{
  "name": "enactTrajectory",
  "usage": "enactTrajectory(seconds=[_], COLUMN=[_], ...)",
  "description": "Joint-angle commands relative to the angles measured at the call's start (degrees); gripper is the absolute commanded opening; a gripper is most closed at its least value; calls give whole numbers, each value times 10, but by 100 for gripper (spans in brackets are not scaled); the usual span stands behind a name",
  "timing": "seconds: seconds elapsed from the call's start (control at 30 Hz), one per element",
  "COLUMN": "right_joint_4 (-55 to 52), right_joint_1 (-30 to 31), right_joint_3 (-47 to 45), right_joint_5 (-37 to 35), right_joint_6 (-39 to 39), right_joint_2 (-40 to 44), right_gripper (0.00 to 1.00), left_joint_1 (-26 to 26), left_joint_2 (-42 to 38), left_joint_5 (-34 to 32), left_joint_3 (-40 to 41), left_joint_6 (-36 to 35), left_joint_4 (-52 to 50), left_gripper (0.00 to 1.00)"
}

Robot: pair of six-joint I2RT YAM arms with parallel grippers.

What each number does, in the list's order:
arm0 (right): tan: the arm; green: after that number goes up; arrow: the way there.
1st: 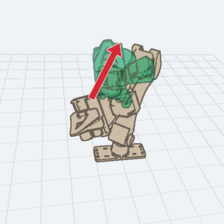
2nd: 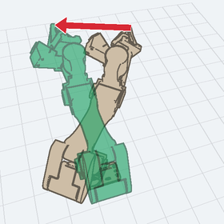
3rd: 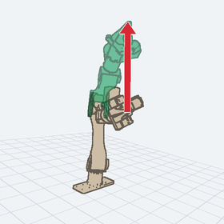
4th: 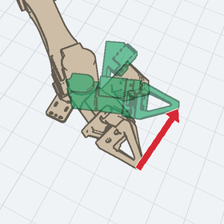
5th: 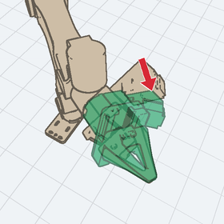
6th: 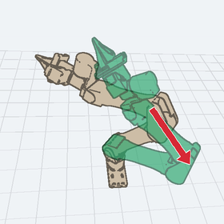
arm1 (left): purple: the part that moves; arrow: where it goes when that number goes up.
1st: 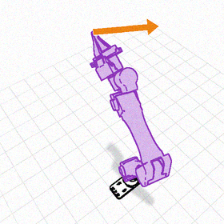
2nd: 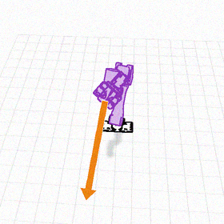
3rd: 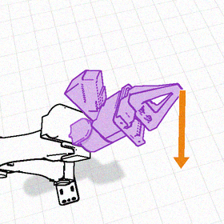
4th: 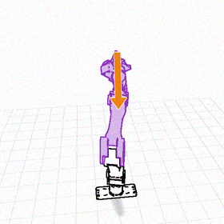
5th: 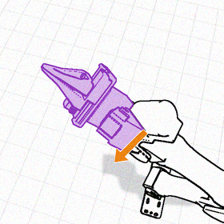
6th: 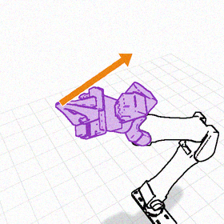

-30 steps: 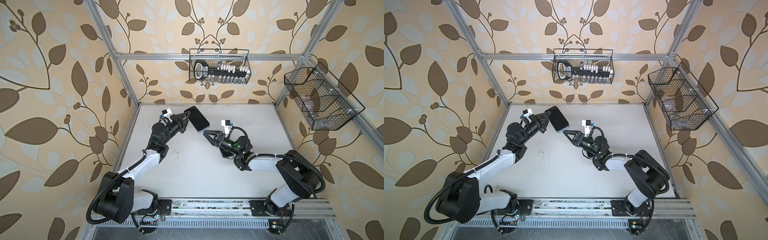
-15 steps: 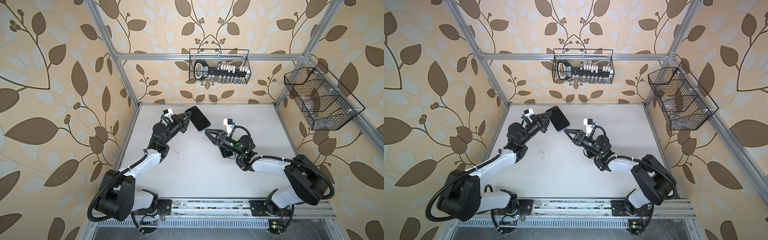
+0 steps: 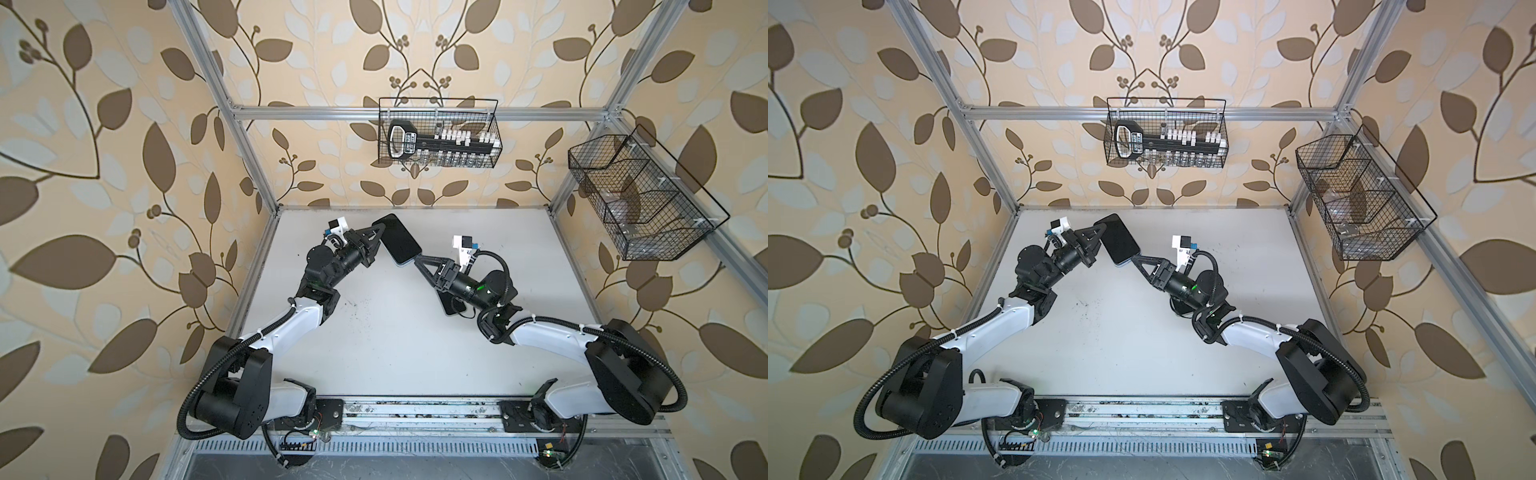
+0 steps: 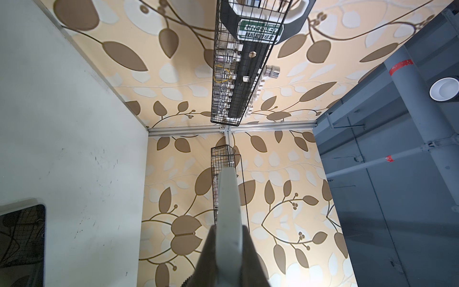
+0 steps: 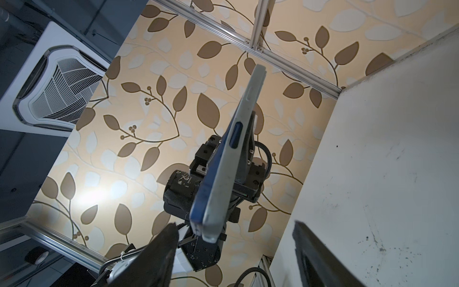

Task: Take the phone out of the phone case
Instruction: Remove the phone case from the phone.

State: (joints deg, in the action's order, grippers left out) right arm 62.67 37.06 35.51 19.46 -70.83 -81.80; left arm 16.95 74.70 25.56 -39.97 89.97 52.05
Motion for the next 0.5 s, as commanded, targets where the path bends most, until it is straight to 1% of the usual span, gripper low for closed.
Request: enactTrajectory(seconds=[0.0,0.47], right_joint_4=[11,52], right_joint_1=[3,9], right_joint_3=[7,14], right_joint_5=[-8,-9], right_joint_6=[0,-17], right_joint_2=[-11,-57], right_gripper=[74,74], left_joint_1=[7,7], left_joint_2=[-13,-22], left_joint_5=[12,8], left_joint_3=[-8,-6], left_joint_6=[0,16], left_joint_4=[60,70], left_gripper=[0,0])
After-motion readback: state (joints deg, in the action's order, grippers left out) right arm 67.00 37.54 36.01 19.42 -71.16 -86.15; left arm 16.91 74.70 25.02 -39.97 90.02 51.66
